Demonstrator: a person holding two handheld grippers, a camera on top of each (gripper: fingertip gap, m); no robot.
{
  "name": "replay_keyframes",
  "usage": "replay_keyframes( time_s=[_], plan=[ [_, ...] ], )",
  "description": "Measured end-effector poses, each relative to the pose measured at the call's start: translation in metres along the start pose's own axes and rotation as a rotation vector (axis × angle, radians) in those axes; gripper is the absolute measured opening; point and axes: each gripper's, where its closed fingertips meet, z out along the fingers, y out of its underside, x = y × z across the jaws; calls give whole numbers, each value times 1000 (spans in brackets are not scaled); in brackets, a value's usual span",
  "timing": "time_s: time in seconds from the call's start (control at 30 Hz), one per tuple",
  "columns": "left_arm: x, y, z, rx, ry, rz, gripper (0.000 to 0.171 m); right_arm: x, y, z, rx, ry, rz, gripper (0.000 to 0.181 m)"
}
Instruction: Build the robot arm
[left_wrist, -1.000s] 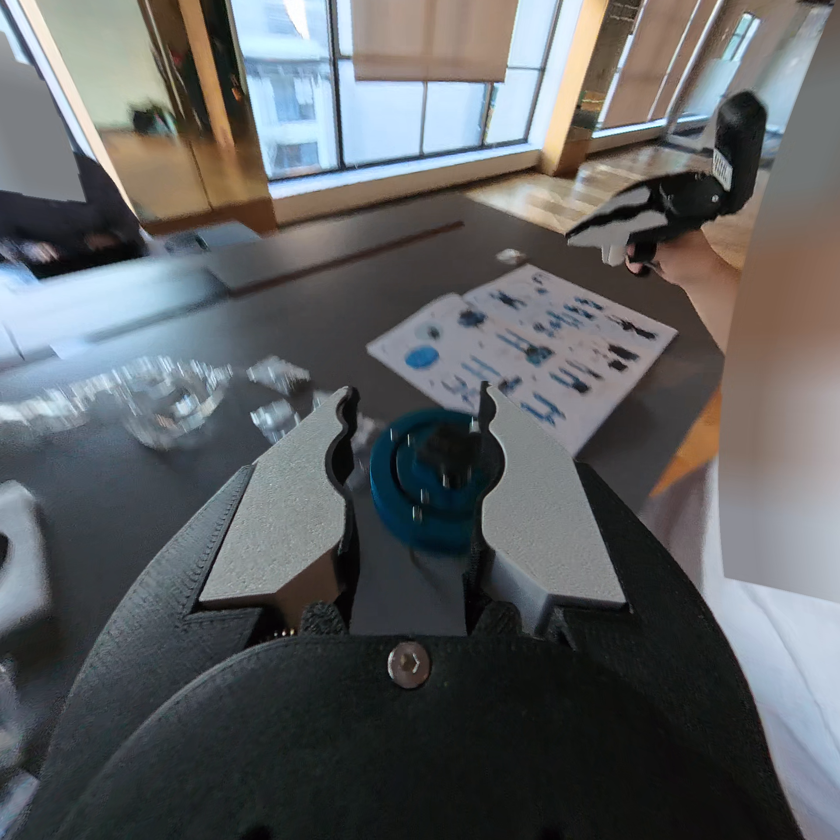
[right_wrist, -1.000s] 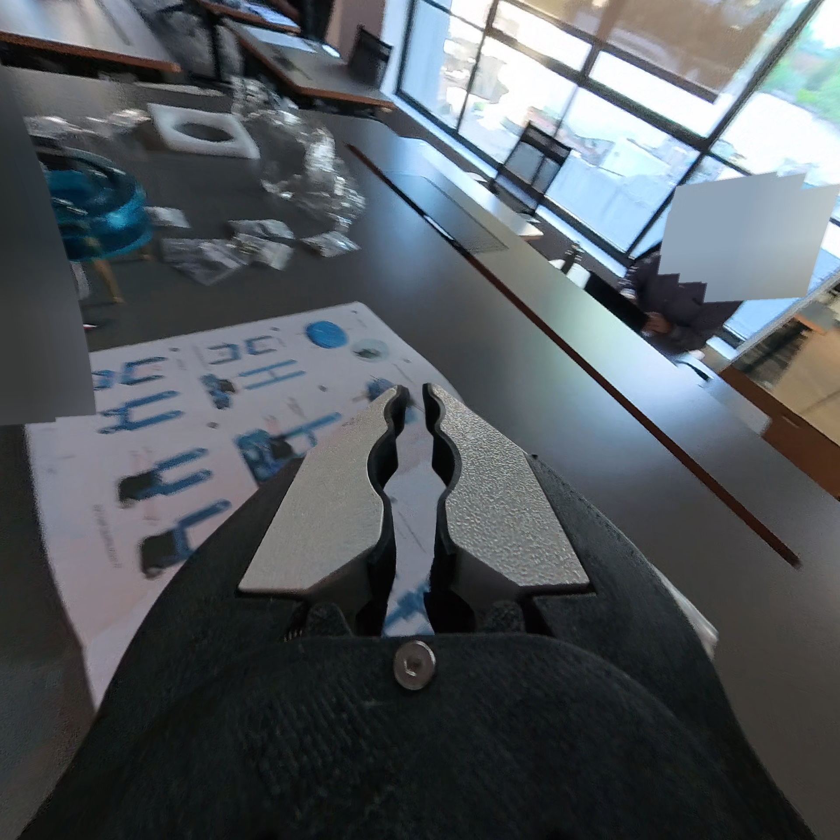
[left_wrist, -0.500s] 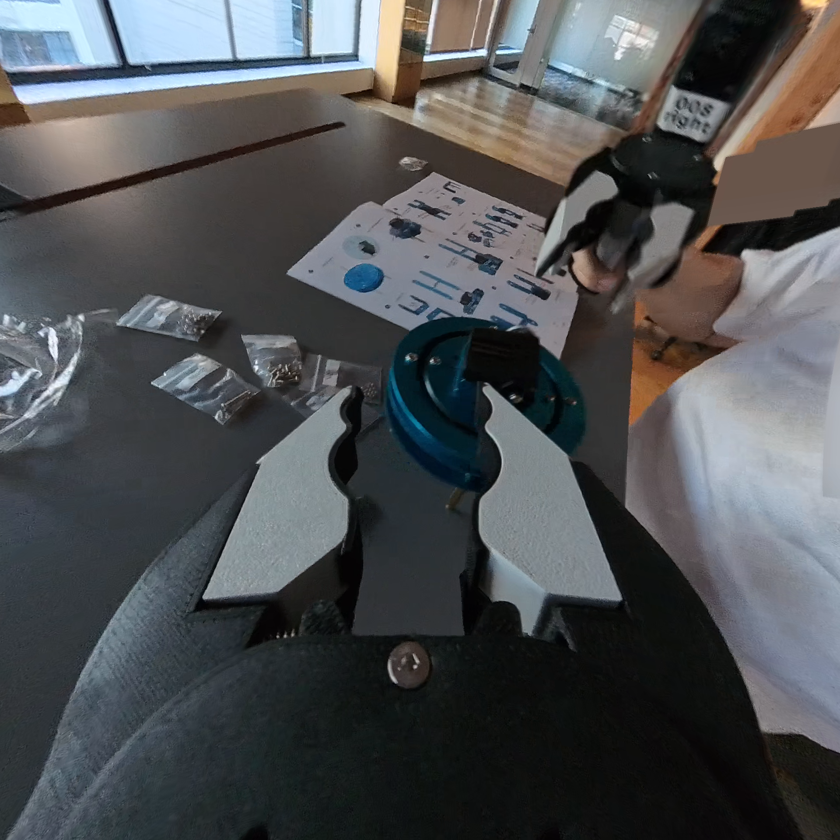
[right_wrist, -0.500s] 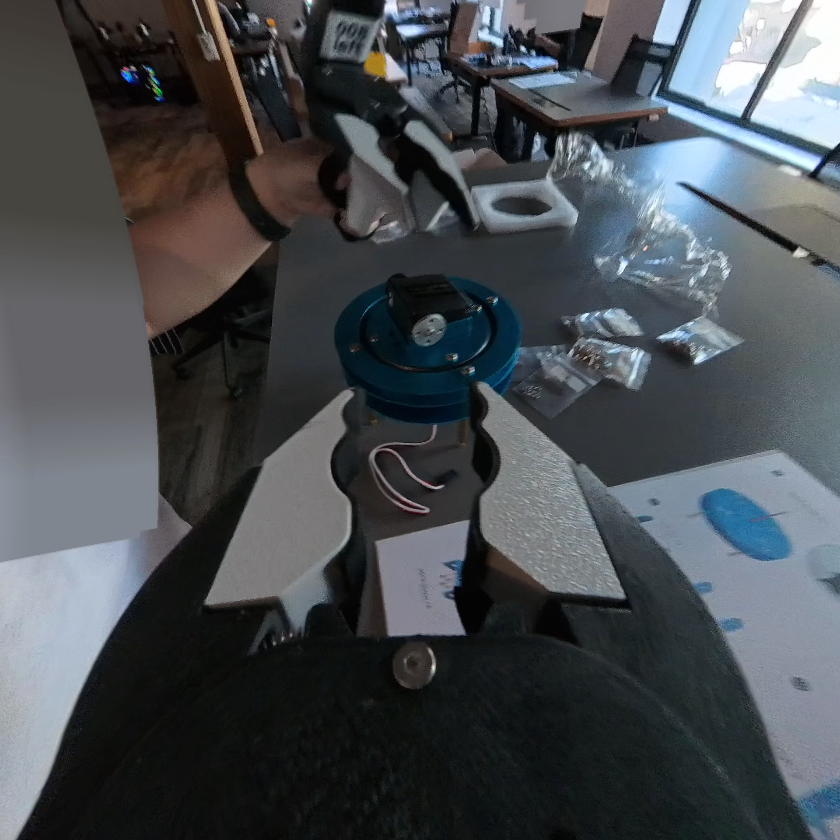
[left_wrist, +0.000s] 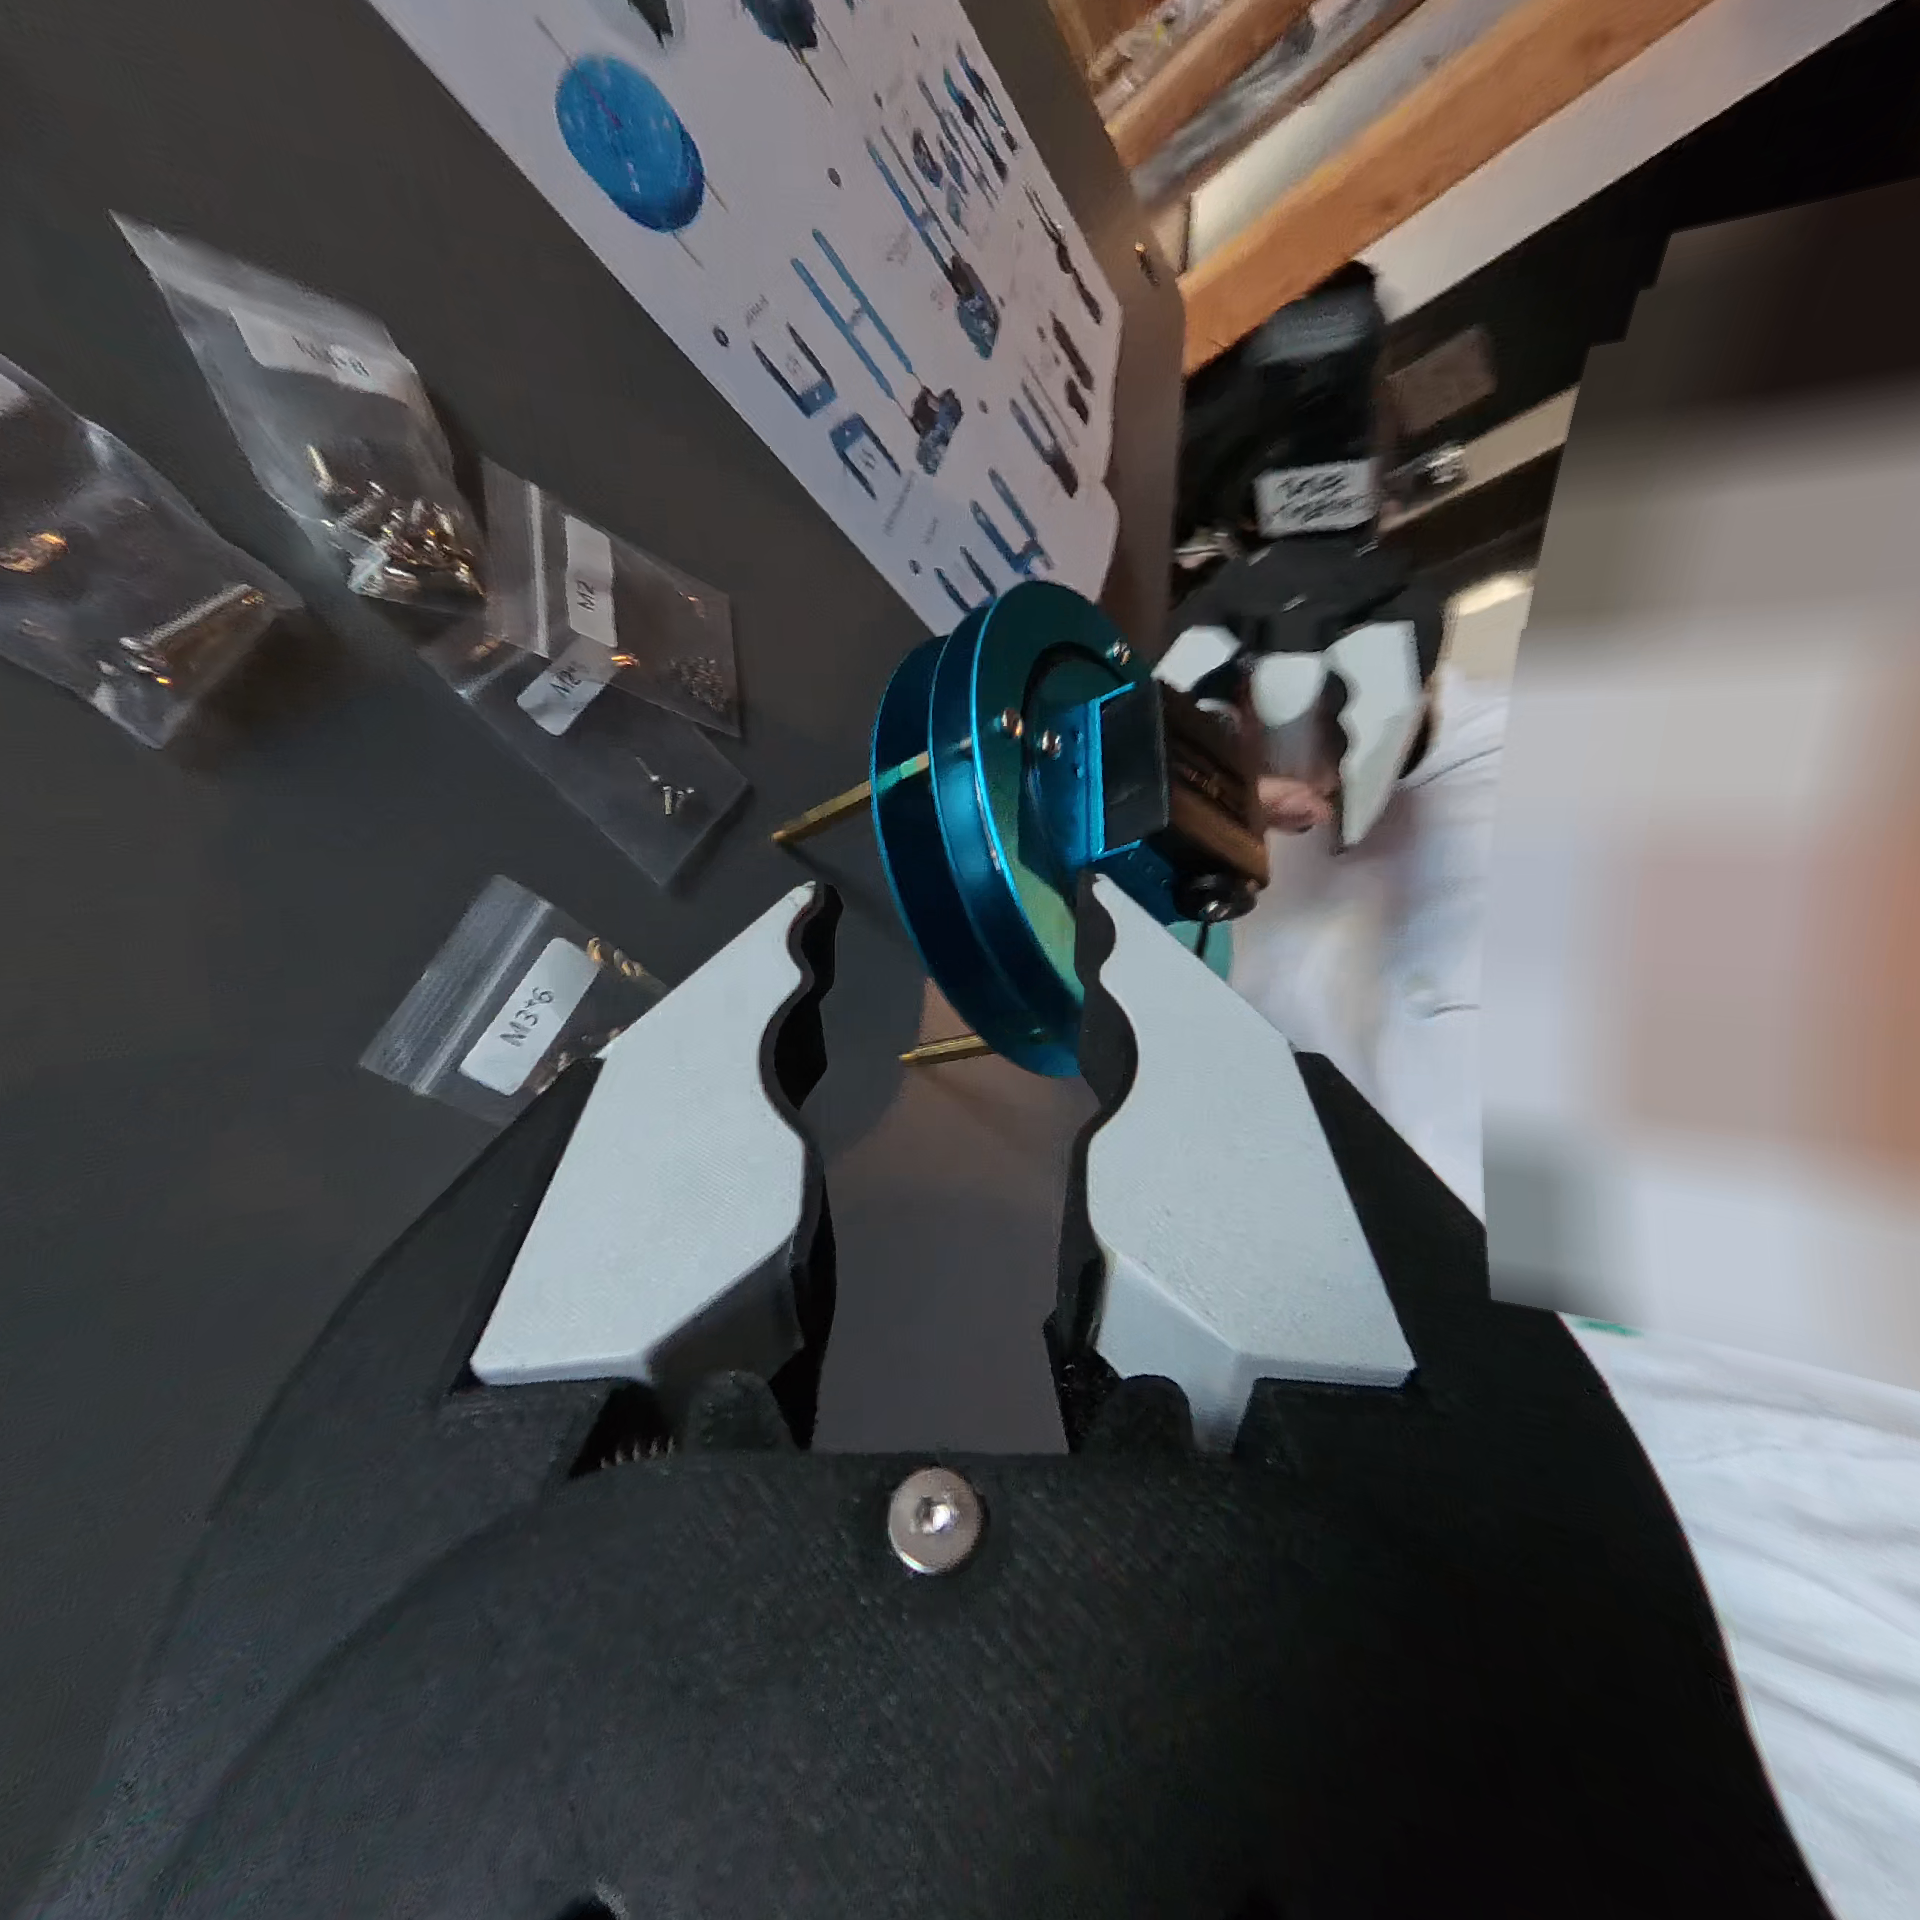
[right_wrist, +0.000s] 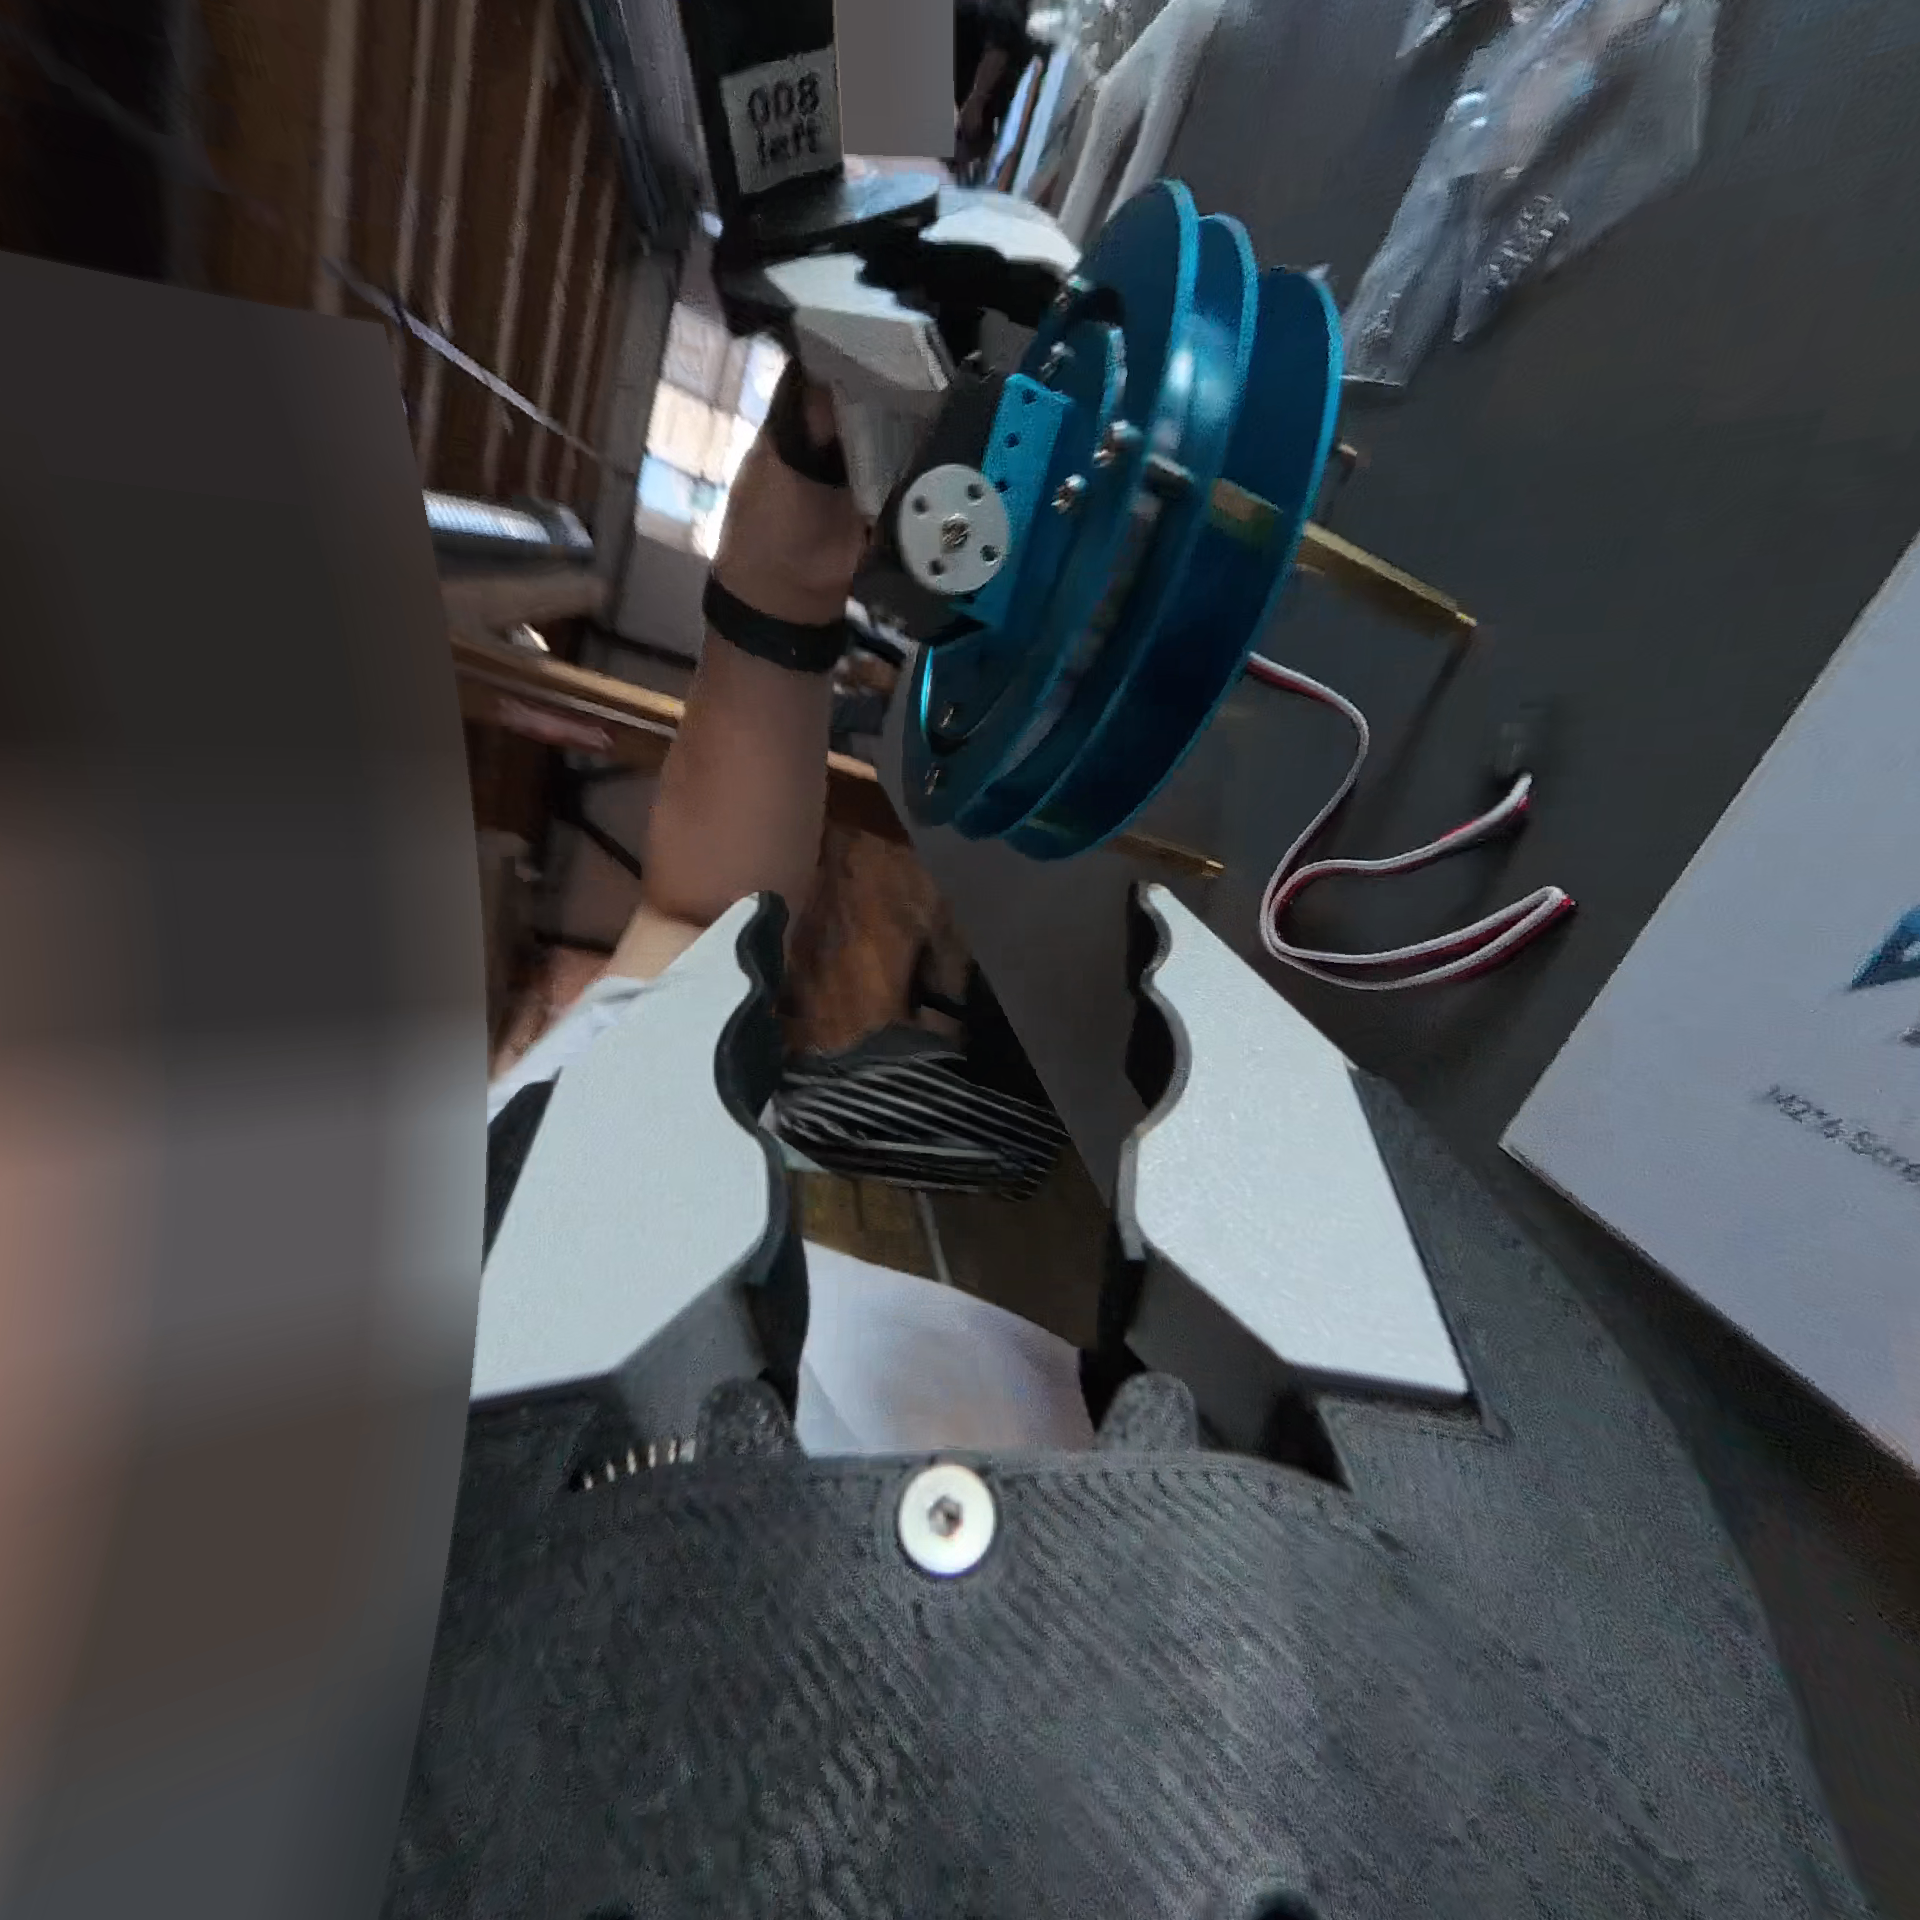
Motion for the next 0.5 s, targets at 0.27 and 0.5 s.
replay_keyframes(
  time_s=[0.27,0.5],
  plan=[
    [-24,-6,0,-81,18,-117,52,24,-12,15,95,42,145,62],
    [-21,-5,7,-87,114,-122,49,21,-14,19,136,-29,207,41]
  ],
)
